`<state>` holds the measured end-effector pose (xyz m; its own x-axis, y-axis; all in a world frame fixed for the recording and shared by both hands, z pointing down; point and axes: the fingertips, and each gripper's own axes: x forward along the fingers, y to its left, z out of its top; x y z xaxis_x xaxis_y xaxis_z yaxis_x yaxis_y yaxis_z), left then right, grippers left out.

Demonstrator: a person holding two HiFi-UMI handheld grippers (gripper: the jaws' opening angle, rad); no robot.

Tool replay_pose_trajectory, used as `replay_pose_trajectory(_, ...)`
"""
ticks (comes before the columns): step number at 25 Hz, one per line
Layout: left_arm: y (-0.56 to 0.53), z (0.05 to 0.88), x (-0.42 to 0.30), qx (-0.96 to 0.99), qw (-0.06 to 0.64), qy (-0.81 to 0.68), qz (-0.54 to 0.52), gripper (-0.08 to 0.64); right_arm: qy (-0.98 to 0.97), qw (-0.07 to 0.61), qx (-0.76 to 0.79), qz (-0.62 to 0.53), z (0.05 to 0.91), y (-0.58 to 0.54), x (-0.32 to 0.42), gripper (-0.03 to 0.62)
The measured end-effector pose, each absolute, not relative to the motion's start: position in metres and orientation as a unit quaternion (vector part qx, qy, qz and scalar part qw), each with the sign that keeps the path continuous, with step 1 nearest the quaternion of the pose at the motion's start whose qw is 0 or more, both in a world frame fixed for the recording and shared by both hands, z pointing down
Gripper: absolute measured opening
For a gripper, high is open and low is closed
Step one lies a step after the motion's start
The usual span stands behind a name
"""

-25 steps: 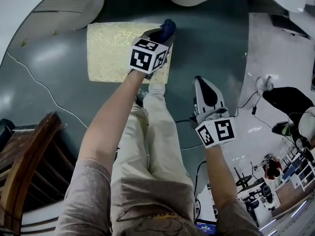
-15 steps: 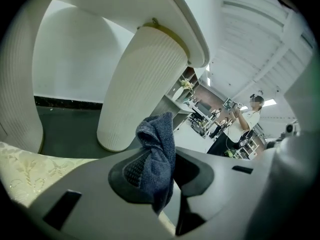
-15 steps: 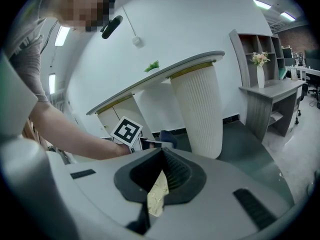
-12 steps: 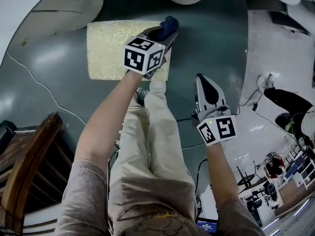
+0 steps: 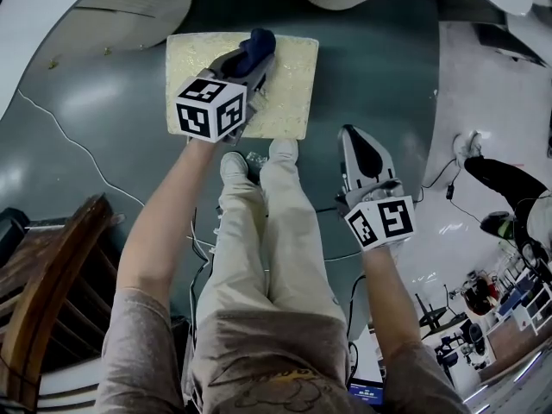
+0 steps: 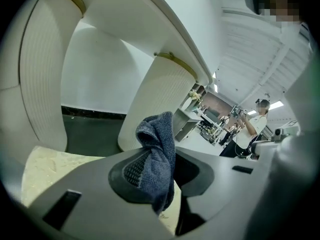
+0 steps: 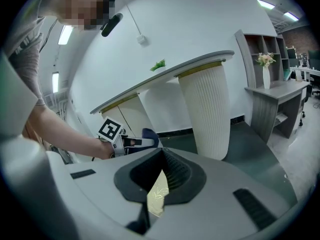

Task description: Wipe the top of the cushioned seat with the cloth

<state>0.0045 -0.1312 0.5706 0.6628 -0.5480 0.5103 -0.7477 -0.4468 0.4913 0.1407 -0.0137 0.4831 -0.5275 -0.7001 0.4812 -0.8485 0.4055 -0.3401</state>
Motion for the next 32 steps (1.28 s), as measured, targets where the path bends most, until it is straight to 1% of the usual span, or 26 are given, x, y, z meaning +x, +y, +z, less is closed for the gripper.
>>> replay_pose_trajectory(11,-0.104,0.584,-0.119,0.801,0.352,-0.451,0.175,0.098,-0.838,0.138,0.450,0.277,0.482,-0.016,0.101,0.005)
replay_pose_trajectory(19,-0.092,0.599,-0.200,0.764,0.354,-0.502,0.197,0.098,-0.840,0.143,0.445,0.275,0.481,-0.018,0.086,0.005)
replay_pose_trajectory(25,-0.087,0.615,-0.241,0.727,0.378,-0.540,0.193,0.098,-0.841,0.145,0.443,0.275,0.481,-0.017,0.076,0.005)
replay_pose_trajectory(32,-0.087,0.638,-0.246,0.702,0.409,-0.554,0.182,0.098,-0.839,0.147,0.445,0.276,0.482,-0.015,0.072,0.005)
